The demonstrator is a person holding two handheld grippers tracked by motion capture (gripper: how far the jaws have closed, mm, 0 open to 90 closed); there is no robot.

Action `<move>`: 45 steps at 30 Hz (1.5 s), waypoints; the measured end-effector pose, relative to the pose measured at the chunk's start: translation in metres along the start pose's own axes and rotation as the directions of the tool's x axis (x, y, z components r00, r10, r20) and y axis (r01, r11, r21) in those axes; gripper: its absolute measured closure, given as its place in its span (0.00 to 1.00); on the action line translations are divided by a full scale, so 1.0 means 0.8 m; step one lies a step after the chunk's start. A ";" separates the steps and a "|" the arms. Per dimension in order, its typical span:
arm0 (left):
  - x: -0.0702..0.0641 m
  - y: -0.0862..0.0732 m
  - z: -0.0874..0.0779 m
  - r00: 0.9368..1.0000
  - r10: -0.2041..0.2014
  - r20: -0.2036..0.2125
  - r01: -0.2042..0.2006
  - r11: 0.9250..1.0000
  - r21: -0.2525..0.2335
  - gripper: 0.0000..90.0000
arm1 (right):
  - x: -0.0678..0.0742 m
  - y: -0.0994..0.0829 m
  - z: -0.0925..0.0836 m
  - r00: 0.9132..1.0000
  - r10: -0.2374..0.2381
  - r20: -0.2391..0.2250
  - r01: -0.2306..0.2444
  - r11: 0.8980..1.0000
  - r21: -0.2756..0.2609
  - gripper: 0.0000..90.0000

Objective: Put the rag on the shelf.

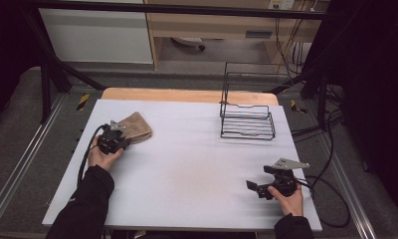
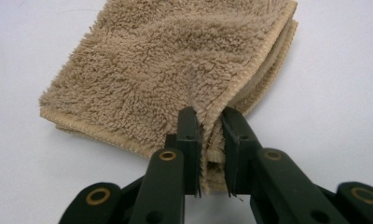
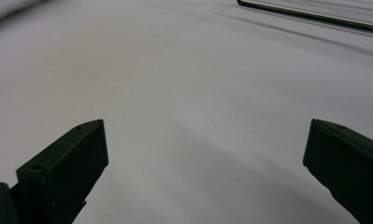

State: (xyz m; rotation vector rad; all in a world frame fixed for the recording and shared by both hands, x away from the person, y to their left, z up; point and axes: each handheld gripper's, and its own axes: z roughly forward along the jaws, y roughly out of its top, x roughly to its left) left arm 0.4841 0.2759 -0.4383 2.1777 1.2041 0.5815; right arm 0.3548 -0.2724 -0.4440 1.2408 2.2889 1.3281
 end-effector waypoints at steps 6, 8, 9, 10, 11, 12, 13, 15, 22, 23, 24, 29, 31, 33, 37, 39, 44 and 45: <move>0.002 0.002 -0.009 1.000 -0.022 0.008 0.022 1.000 -0.013 0.89 | 0.000 0.000 0.000 1.000 0.000 0.000 0.000 1.000 -0.001 0.01; 0.002 0.004 -0.013 1.000 -0.028 0.008 0.028 1.000 -0.013 0.89 | 0.000 0.000 0.000 1.000 0.002 0.000 -0.002 1.000 -0.001 0.01; 0.002 0.006 -0.016 0.999 -0.030 0.011 0.030 0.999 -0.014 0.89 | 0.000 0.000 0.000 1.000 0.002 0.000 -0.002 1.000 -0.001 0.01; 0.002 0.008 -0.020 0.999 -0.031 0.015 0.032 0.999 -0.019 0.89 | 0.000 0.000 0.000 1.000 0.002 -0.001 -0.002 1.000 -0.001 0.01; 0.002 0.011 -0.024 0.999 -0.032 0.019 0.032 0.999 -0.021 0.89 | 0.000 0.000 0.000 1.000 0.004 0.000 -0.004 1.000 -0.001 0.01; 0.001 0.014 -0.028 0.999 -0.034 0.022 0.034 0.999 -0.028 0.90 | 0.000 0.000 0.000 1.000 0.000 0.000 0.000 1.000 -0.003 0.01; 0.000 0.016 -0.032 0.999 -0.037 0.028 0.038 0.999 -0.032 0.90 | 0.000 0.000 0.000 1.000 0.000 0.000 0.000 1.000 -0.004 0.01; -0.002 0.019 -0.040 0.998 -0.045 0.042 0.046 0.998 -0.041 0.90 | 0.000 0.000 0.000 1.000 0.000 -0.001 0.000 1.000 -0.004 0.01; -0.018 0.022 -0.057 0.994 -0.055 0.091 0.060 0.997 -0.050 0.90 | 0.000 0.000 0.000 1.000 0.002 -0.003 -0.002 1.000 -0.004 0.01; -0.021 0.022 -0.059 0.993 -0.057 0.099 0.063 0.997 -0.050 0.90 | 0.000 0.000 0.000 1.000 0.004 -0.003 -0.004 1.000 -0.003 0.01; -0.025 0.022 -0.061 0.993 -0.057 0.108 0.062 0.997 -0.048 0.90 | 0.000 0.000 0.000 1.000 0.004 -0.003 -0.004 1.000 -0.003 0.01; -0.048 0.018 -0.065 0.989 -0.048 0.140 0.055 0.998 -0.043 0.90 | 0.001 0.000 0.000 1.000 0.006 -0.005 -0.006 1.000 -0.001 0.01; -0.058 0.016 -0.065 0.987 -0.044 0.153 0.051 0.998 -0.040 0.90 | 0.001 0.000 0.000 1.000 0.007 -0.004 -0.007 1.000 -0.002 0.01; -0.068 0.015 -0.066 0.986 -0.035 0.162 0.041 0.998 -0.036 0.90 | 0.001 0.000 0.000 1.000 0.006 -0.005 -0.006 1.000 -0.002 0.01; -0.086 0.013 -0.071 0.982 -0.027 0.186 0.034 0.999 -0.035 0.90 | 0.001 0.000 0.000 1.000 0.004 -0.005 -0.004 1.000 -0.001 0.01; -0.096 0.011 -0.074 0.980 -0.026 0.198 0.034 0.999 -0.035 0.90 | 0.000 0.000 0.000 1.000 0.003 -0.005 -0.003 1.000 -0.001 0.01; -0.119 0.008 -0.080 0.974 -0.022 0.226 0.029 0.999 -0.030 0.90 | 0.000 0.000 0.000 1.000 0.000 -0.006 0.000 1.000 -0.001 0.01; -0.124 0.008 -0.080 0.973 -0.019 0.230 0.027 0.999 -0.029 0.90 | 0.000 0.000 0.000 1.000 0.001 -0.006 -0.001 1.000 -0.001 0.01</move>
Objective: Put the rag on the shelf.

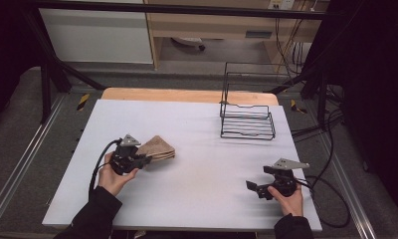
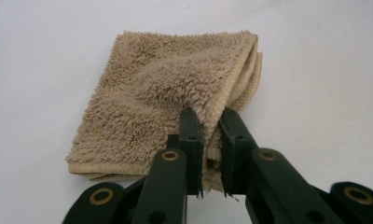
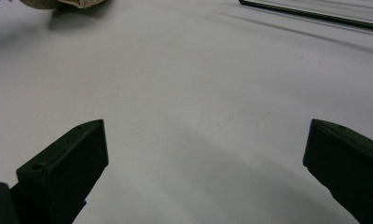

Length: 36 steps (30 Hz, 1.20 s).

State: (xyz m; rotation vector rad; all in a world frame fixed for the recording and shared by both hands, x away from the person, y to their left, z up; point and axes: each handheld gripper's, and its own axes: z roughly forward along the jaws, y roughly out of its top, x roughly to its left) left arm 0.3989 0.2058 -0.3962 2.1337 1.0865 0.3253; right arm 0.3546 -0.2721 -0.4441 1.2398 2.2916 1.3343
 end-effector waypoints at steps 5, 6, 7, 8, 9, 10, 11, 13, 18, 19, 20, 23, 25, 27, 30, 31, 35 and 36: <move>-0.022 -0.002 0.004 1.000 0.011 0.024 -0.011 1.000 0.006 0.90 | 0.000 0.000 0.000 1.000 0.001 0.000 -0.001 1.000 0.002 0.01; -0.026 -0.002 0.005 1.000 0.012 0.027 -0.012 1.000 0.008 0.90 | 0.000 0.000 0.000 1.000 0.001 0.000 -0.001 1.000 0.002 0.01; -0.030 -0.003 0.006 0.999 0.013 0.031 -0.014 1.000 0.008 0.90 | 0.000 0.000 0.000 1.000 0.000 0.000 0.000 1.000 0.002 0.01; -0.034 -0.003 0.006 0.999 0.019 0.029 -0.019 1.000 0.012 0.90 | 0.000 0.000 0.000 1.000 0.000 0.000 0.000 1.000 0.000 0.01; -0.038 -0.003 0.008 0.999 0.022 0.035 -0.023 1.000 0.011 0.90 | 0.000 0.000 0.000 1.000 0.001 0.001 -0.001 1.000 0.000 0.01; -0.042 -0.003 0.009 0.999 0.023 0.040 -0.023 1.000 0.012 0.90 | 0.000 0.000 0.000 1.000 0.001 0.001 -0.001 1.000 0.001 0.01; -0.046 -0.003 0.010 0.999 0.021 0.042 -0.021 1.000 0.014 0.90 | 0.000 0.000 0.000 1.000 0.001 0.001 -0.001 1.000 0.001 0.01; -0.052 -0.003 0.012 0.999 0.021 0.039 -0.021 1.000 0.015 0.89 | 0.000 0.000 0.000 1.000 -0.003 0.001 0.003 1.000 0.000 0.01; -0.068 -0.003 0.018 0.998 0.019 0.060 -0.020 1.000 0.018 0.89 | 0.000 0.000 0.000 1.000 0.000 0.000 0.000 1.000 0.002 0.01; -0.071 -0.003 0.019 0.998 0.017 0.062 -0.018 1.000 0.019 0.89 | 0.000 0.000 0.000 1.000 0.002 0.000 -0.002 1.000 0.000 0.01; -0.075 -0.003 0.020 0.997 0.014 0.074 -0.016 1.000 0.019 0.89 | 0.000 0.000 0.000 1.000 0.001 0.001 -0.001 1.000 0.001 0.01; -0.089 -0.002 0.024 0.996 0.024 0.087 -0.026 0.999 0.021 0.89 | 0.000 0.000 0.000 1.000 0.000 0.000 0.000 1.000 0.001 0.01; -0.097 -0.002 0.027 0.995 0.036 0.097 -0.038 0.999 0.023 0.89 | 0.000 0.000 0.000 1.000 -0.001 0.000 0.001 1.000 0.001 0.01; -0.105 -0.001 0.030 0.994 0.039 0.102 -0.042 0.999 0.024 0.89 | 0.000 0.000 0.000 1.000 -0.001 0.000 0.001 1.000 0.002 0.01; -0.115 -0.001 0.035 0.993 0.041 0.113 -0.044 0.999 0.022 0.89 | 0.000 0.000 0.000 1.000 -0.003 0.000 0.003 1.000 0.000 0.01; -0.117 -0.001 0.037 0.992 0.050 0.112 -0.053 0.998 0.023 0.89 | 0.000 0.000 0.000 1.000 -0.003 0.001 0.003 1.000 0.000 0.01; -0.126 -0.005 0.045 0.991 0.066 0.117 -0.070 0.997 0.027 0.88 | 0.000 0.000 0.000 1.000 -0.004 0.001 0.004 1.000 0.000 0.01; -0.127 -0.006 0.047 0.991 0.072 0.116 -0.076 0.997 0.028 0.88 | 0.000 0.000 0.000 1.000 -0.003 0.001 0.003 1.000 0.000 0.01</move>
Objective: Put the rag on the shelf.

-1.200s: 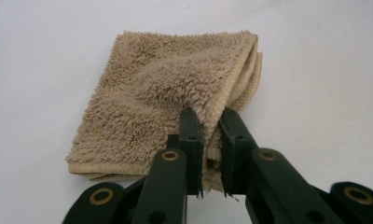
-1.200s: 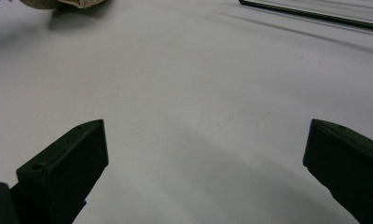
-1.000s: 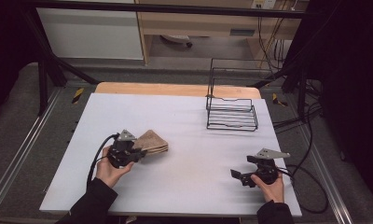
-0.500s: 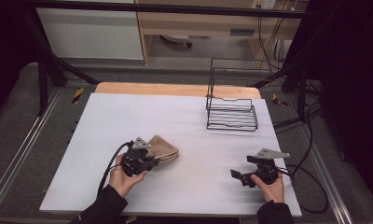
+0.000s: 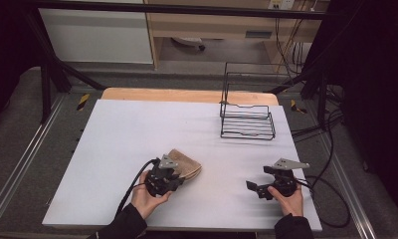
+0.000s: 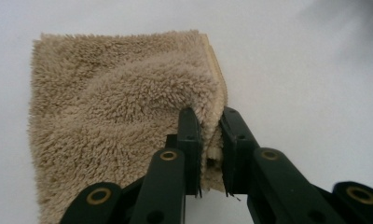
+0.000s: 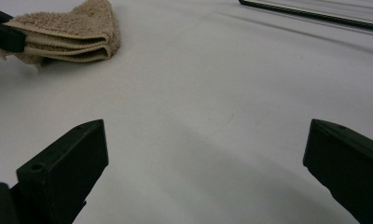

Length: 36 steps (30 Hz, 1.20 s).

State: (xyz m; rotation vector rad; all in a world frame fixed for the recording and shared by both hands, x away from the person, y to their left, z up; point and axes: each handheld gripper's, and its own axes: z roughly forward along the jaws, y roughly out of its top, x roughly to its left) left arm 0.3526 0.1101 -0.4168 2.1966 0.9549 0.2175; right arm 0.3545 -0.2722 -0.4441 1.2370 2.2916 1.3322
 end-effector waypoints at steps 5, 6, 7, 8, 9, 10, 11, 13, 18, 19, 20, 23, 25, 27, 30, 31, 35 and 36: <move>0.000 -0.003 0.002 1.000 0.017 0.010 -0.017 1.000 0.008 0.84 | 0.000 0.000 0.000 1.000 -0.002 0.003 0.002 1.000 0.000 0.01; 0.000 -0.003 0.002 1.000 0.023 0.015 -0.023 1.000 0.008 0.82 | 0.000 0.000 0.000 1.000 -0.001 0.004 0.001 1.000 0.000 0.01; 0.001 -0.003 0.000 0.999 0.031 0.020 -0.031 1.000 0.007 0.79 | 0.000 0.000 0.000 1.000 0.001 0.005 -0.001 1.000 0.001 0.01; 0.001 -0.003 -0.002 0.999 0.035 0.026 -0.035 0.999 0.002 0.76 | 0.000 0.000 0.000 1.000 0.003 0.007 -0.003 1.000 0.001 0.01; 0.003 -0.003 -0.005 0.999 0.045 0.031 -0.045 0.999 0.000 0.73 | 0.000 0.000 0.000 1.000 0.002 0.007 -0.002 1.000 0.003 0.01; 0.005 -0.003 -0.009 0.998 0.052 0.031 -0.052 0.999 -0.001 0.70 | 0.001 0.000 0.000 1.000 0.004 0.007 -0.004 1.000 0.002 0.01; 0.008 -0.003 -0.012 0.998 0.052 0.033 -0.051 0.999 -0.006 0.66 | 0.001 0.000 0.000 1.000 0.005 0.008 -0.005 1.000 0.000 0.01; 0.015 -0.004 -0.021 0.998 0.054 0.035 -0.054 0.998 -0.014 0.58 | 0.001 0.000 0.000 1.000 0.008 0.011 -0.007 1.000 -0.005 0.01; 0.047 -0.013 -0.040 0.999 0.034 -0.030 -0.035 0.999 -0.028 0.42 | 0.002 0.000 0.002 1.000 0.021 0.016 -0.021 1.000 -0.005 0.01; 0.056 -0.015 -0.043 0.999 0.022 -0.046 -0.024 0.999 -0.027 0.40 | 0.002 0.000 0.002 1.000 0.022 0.015 -0.022 1.000 -0.006 0.01; 0.065 -0.017 -0.045 0.998 0.012 -0.057 -0.014 1.000 -0.027 0.39 | 0.003 0.000 0.002 1.000 0.025 0.015 -0.025 1.000 -0.007 0.01; 0.089 -0.023 -0.045 0.997 -0.036 -0.066 0.033 0.999 -0.038 0.40 | 0.005 0.001 0.004 0.999 0.030 0.017 -0.030 1.000 -0.007 0.01; 0.101 -0.028 -0.040 0.995 -0.052 -0.079 0.051 0.999 -0.019 0.42 | 0.007 0.001 0.006 1.000 0.026 0.018 -0.026 1.000 -0.001 0.01; 0.106 -0.032 -0.032 0.996 -0.053 -0.075 0.053 0.999 0.007 0.45 | 0.009 0.003 0.009 1.000 0.020 0.021 -0.020 1.000 0.001 0.01; 0.107 -0.037 -0.025 0.997 -0.056 -0.049 0.058 0.998 0.027 0.52 | 0.014 0.005 0.012 1.000 0.019 0.023 -0.019 1.000 0.002 0.01; 0.106 -0.038 -0.023 0.998 -0.059 -0.038 0.060 0.998 0.029 0.54 | 0.016 0.006 0.014 0.999 0.022 0.028 -0.022 1.000 -0.001 0.01; 0.103 -0.041 -0.020 0.998 -0.062 -0.012 0.063 0.997 0.034 0.65 | 0.026 0.012 0.021 0.999 0.028 0.044 -0.028 1.000 -0.005 0.01; 0.103 -0.042 -0.020 0.998 -0.069 -0.006 0.070 0.997 0.030 0.67 | 0.028 0.014 0.023 0.998 0.029 0.049 -0.029 1.000 -0.007 0.01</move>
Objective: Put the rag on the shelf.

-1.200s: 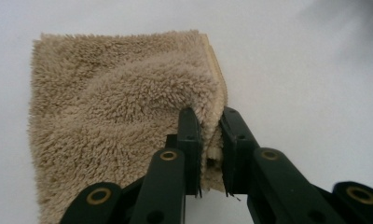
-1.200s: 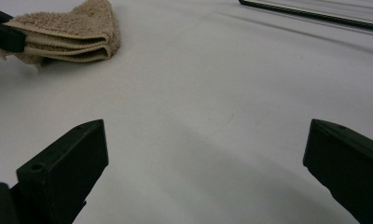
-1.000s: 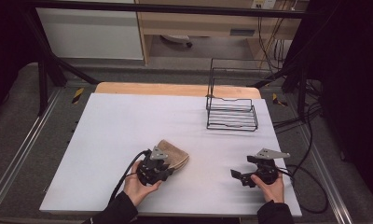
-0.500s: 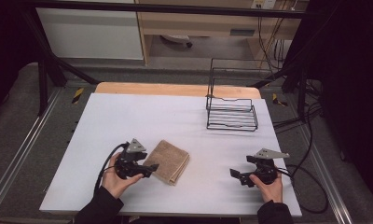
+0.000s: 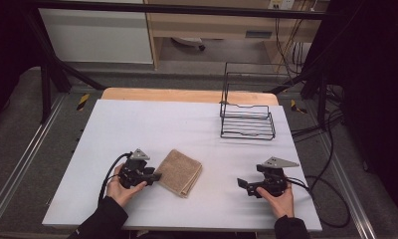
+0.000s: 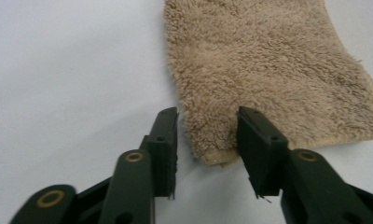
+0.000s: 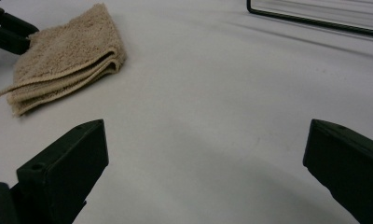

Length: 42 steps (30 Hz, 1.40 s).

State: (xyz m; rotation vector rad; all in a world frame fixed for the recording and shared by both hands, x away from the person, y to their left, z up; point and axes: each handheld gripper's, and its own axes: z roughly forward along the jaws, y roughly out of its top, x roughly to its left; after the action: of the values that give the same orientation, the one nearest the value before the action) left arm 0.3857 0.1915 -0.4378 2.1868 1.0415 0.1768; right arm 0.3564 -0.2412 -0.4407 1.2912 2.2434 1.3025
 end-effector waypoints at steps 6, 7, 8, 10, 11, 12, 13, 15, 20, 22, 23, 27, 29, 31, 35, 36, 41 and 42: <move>-0.002 -0.003 0.001 1.000 -0.005 0.022 0.004 1.000 0.003 0.78 | 0.023 0.013 0.020 0.999 0.007 0.037 -0.008 1.000 0.013 0.02; -0.002 -0.003 0.002 1.000 -0.006 0.026 0.006 1.000 0.004 0.80 | 0.027 0.015 0.024 0.999 0.005 0.036 -0.006 1.000 0.013 0.03; -0.003 -0.003 0.002 1.000 -0.007 0.027 0.007 1.000 0.005 0.81 | 0.032 0.018 0.028 0.999 0.010 0.032 -0.010 1.000 0.019 0.04; -0.003 -0.004 0.003 0.999 -0.017 0.036 0.017 1.000 0.005 0.83 | 0.041 0.024 0.037 1.000 -0.002 0.022 0.002 1.000 0.021 0.05; -0.003 -0.004 0.003 0.999 -0.016 0.041 0.015 1.000 0.009 0.85 | 0.051 0.030 0.047 1.000 -0.009 0.011 0.009 1.000 0.017 0.07; -0.002 -0.004 0.004 0.999 -0.024 0.046 0.023 1.000 0.006 0.85 | 0.051 0.030 0.047 1.000 -0.009 0.011 0.009 1.000 0.017 0.07; -0.002 -0.005 0.004 0.998 -0.034 0.052 0.034 0.999 0.007 0.85 | 0.055 0.033 0.052 1.000 -0.014 0.003 0.014 1.000 0.020 0.08; -0.001 -0.005 0.004 0.998 -0.040 0.056 0.040 0.999 0.008 0.88 | 0.064 0.040 0.063 1.000 -0.016 -0.002 0.017 1.000 0.025 0.11; -0.005 -0.005 0.005 0.999 -0.033 0.042 0.034 0.999 -0.002 0.91 | 0.083 0.057 0.104 1.000 0.002 0.006 -0.002 0.999 0.037 0.23; -0.005 -0.006 0.005 0.999 -0.026 0.041 0.026 1.000 -0.002 0.91 | 0.089 0.060 0.117 1.000 -0.002 0.005 0.001 0.999 0.046 0.27; -0.005 -0.006 0.005 0.999 -0.024 0.040 0.025 1.000 -0.004 0.91 | 0.092 0.062 0.123 1.000 -0.002 0.012 0.002 0.999 0.054 0.30; -0.005 -0.006 0.005 0.999 -0.025 0.040 0.025 1.000 -0.004 0.91 | 0.100 0.065 0.137 1.000 -0.003 0.012 0.002 0.997 0.073 0.39; -0.005 -0.006 0.005 0.999 -0.025 0.035 0.025 1.000 -0.002 0.91 | 0.103 0.067 0.145 1.000 0.007 0.009 -0.008 0.996 0.089 0.45; -0.005 -0.006 0.004 0.999 -0.026 0.031 0.026 1.000 0.000 0.91 | 0.104 0.067 0.150 1.000 0.016 0.016 -0.018 0.995 0.100 0.50; -0.007 -0.005 0.005 0.999 -0.028 0.023 0.029 1.000 -0.002 0.93 | 0.105 0.065 0.155 0.999 0.046 0.009 -0.047 0.992 0.115 0.60; -0.007 -0.005 0.005 0.999 -0.029 0.023 0.029 1.000 -0.003 0.93 | 0.105 0.064 0.156 0.999 0.051 0.002 -0.051 0.992 0.117 0.63; -0.005 -0.005 0.004 0.998 -0.052 0.038 0.052 0.999 -0.001 0.95 | 0.110 0.061 0.156 0.995 0.097 -0.010 -0.095 0.988 0.120 0.78; -0.005 -0.004 0.003 0.997 -0.059 0.043 0.059 0.998 0.001 0.95 | 0.111 0.060 0.156 0.994 0.109 -0.012 -0.107 0.987 0.123 0.81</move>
State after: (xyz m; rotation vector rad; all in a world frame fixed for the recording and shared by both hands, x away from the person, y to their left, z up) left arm 0.3819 0.1891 -0.4412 2.1477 1.0799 0.1023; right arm 0.4054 -0.0892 -0.4554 1.4678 2.3274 1.2348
